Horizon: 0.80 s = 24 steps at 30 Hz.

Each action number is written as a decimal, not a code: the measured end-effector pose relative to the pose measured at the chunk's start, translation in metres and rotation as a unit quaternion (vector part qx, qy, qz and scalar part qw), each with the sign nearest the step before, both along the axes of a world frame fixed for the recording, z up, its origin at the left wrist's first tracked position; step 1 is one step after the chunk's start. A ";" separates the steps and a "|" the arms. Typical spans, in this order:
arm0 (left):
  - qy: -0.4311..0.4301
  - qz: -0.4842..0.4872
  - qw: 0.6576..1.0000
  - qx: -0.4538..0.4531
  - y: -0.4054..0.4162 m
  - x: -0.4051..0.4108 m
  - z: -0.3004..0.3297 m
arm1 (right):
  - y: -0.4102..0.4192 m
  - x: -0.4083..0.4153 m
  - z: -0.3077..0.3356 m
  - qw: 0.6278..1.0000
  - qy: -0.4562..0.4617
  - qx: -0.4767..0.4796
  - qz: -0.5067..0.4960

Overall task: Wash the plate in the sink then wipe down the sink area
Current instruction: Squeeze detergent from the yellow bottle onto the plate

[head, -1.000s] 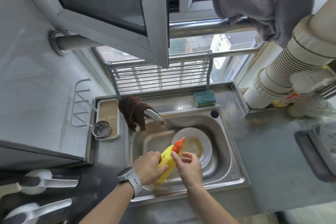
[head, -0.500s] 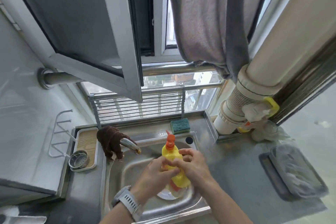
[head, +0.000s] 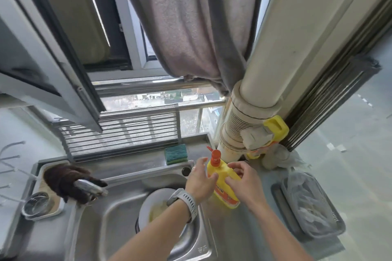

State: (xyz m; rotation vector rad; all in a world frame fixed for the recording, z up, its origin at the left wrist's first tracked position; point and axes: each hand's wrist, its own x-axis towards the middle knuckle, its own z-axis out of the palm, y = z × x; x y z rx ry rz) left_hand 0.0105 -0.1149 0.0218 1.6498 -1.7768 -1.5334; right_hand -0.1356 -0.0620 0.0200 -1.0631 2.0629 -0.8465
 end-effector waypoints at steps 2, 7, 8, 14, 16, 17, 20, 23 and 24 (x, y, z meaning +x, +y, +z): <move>-0.014 -0.012 1.000 0.012 -0.001 -0.020 -0.007 | 0.000 -0.026 -0.007 0.999 0.026 0.008 0.030; 0.002 -0.036 0.999 0.038 -0.002 -0.068 -0.043 | -0.004 -0.097 -0.007 0.990 0.130 0.019 0.058; 0.002 -0.046 0.998 0.040 0.001 -0.078 -0.044 | -0.005 -0.111 -0.005 0.987 0.146 0.027 0.063; 0.013 -0.099 0.994 0.037 0.013 -0.128 -0.030 | -0.003 -0.158 -0.003 0.982 0.185 0.009 0.046; 0.010 -0.101 0.994 0.038 0.013 -0.134 -0.030 | -0.001 -0.163 -0.005 0.980 0.197 0.013 0.034; 0.009 -0.101 0.994 0.038 0.013 -0.134 -0.031 | 0.001 -0.164 -0.006 0.978 0.207 0.015 0.034; 0.013 -0.088 0.995 0.046 0.012 -0.122 -0.033 | 0.005 -0.164 -0.009 0.974 0.223 0.026 0.031; 0.015 -0.061 0.996 0.057 0.009 -0.094 -0.036 | 0.017 -0.160 -0.012 0.963 0.267 0.043 -0.002; 0.010 -0.053 0.997 0.057 0.008 -0.082 -0.037 | 0.023 -0.155 -0.013 0.955 0.293 0.036 -0.016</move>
